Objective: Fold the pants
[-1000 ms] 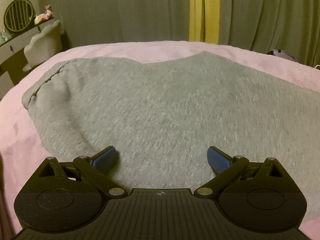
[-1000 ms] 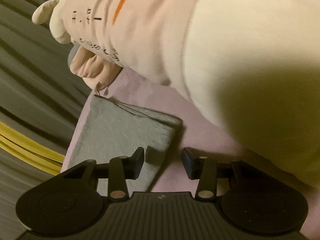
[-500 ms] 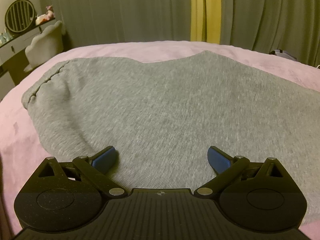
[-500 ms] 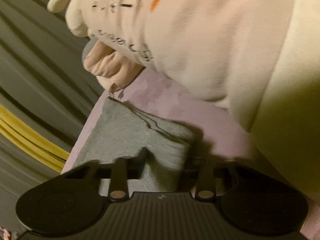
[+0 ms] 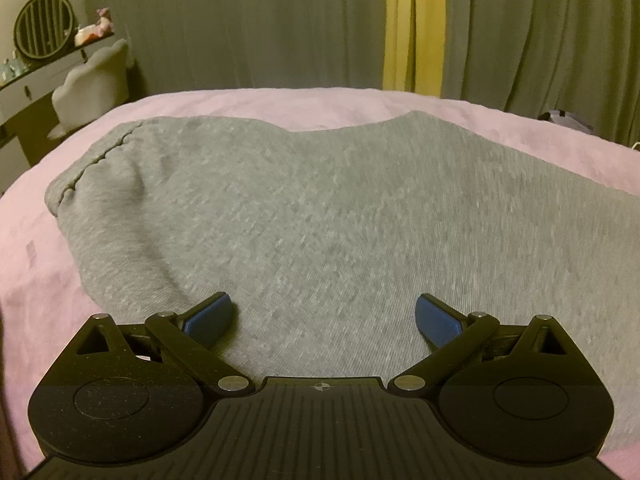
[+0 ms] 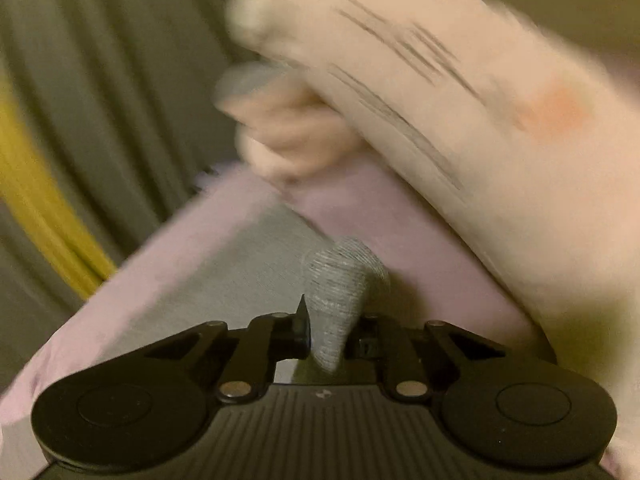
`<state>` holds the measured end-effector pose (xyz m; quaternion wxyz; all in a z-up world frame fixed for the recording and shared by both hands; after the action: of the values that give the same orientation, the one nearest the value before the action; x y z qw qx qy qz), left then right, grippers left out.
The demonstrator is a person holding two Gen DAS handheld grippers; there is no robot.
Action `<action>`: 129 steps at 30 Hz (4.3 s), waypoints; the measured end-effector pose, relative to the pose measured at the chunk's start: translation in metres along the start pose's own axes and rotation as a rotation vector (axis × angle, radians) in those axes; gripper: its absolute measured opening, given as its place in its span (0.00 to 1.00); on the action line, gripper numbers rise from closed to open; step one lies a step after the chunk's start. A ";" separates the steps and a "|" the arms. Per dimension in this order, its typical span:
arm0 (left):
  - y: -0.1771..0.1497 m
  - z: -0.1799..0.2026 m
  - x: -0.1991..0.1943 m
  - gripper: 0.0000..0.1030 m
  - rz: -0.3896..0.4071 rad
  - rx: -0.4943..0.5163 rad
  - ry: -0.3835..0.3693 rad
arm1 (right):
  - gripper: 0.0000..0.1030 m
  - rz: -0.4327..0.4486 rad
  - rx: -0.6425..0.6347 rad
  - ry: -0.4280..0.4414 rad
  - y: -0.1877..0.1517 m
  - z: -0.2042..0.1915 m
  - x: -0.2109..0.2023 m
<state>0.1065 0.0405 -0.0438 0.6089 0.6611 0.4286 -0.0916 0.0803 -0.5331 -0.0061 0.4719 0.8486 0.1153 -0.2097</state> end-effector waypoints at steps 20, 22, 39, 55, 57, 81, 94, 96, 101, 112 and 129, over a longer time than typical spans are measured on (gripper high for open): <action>0.007 -0.019 -0.003 0.99 0.012 -0.109 -0.069 | 0.18 -0.555 -0.755 0.547 -0.215 -0.280 0.020; 0.006 -0.017 -0.004 0.99 0.016 -0.107 -0.076 | 0.18 -0.535 -0.721 0.605 -0.208 -0.281 0.009; 0.002 -0.006 -0.006 0.99 0.022 -0.048 -0.072 | 0.48 -0.589 -0.475 0.688 -0.215 -0.273 0.008; 0.004 0.007 -0.021 0.99 -0.011 -0.005 -0.270 | 0.87 -0.440 0.225 0.361 -0.124 -0.134 0.031; 0.008 0.013 -0.024 0.99 -0.051 -0.024 -0.361 | 0.93 -0.381 0.157 0.316 -0.114 -0.130 0.026; 0.037 0.150 -0.009 0.57 -0.256 0.106 -0.590 | 0.96 -0.422 0.254 0.255 -0.128 -0.095 0.059; 0.039 0.158 -0.007 0.50 -0.261 0.102 -0.616 | 0.96 -0.428 0.241 0.244 -0.129 -0.097 0.061; 0.041 0.160 -0.005 0.36 -0.262 0.095 -0.617 | 0.96 -0.428 0.241 0.244 -0.129 -0.096 0.061; 0.051 0.153 -0.013 0.19 -0.229 0.083 -0.639 | 0.96 -0.409 0.272 0.257 -0.128 -0.092 0.058; 0.088 0.113 -0.032 0.18 -0.073 0.077 -0.601 | 0.96 -0.386 0.286 0.260 -0.126 -0.090 0.056; 0.059 0.050 -0.005 0.53 -0.165 0.025 -0.465 | 0.96 -0.402 0.254 0.252 -0.128 -0.091 0.057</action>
<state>0.1639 0.0006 -0.0101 0.6736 0.5924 0.3282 -0.2960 0.1030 -0.3884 -0.0861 0.2924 0.8804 0.3122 -0.2047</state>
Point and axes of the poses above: each gripper's, at about its wrist camera, not at the fingertips, and x roughly the way its jaws point, z to its right, y to its top, the point moved 4 cm from there along x, roughly the way its jaws point, and after that the axes turned 14 degrees about y, right-handed, at the moved point
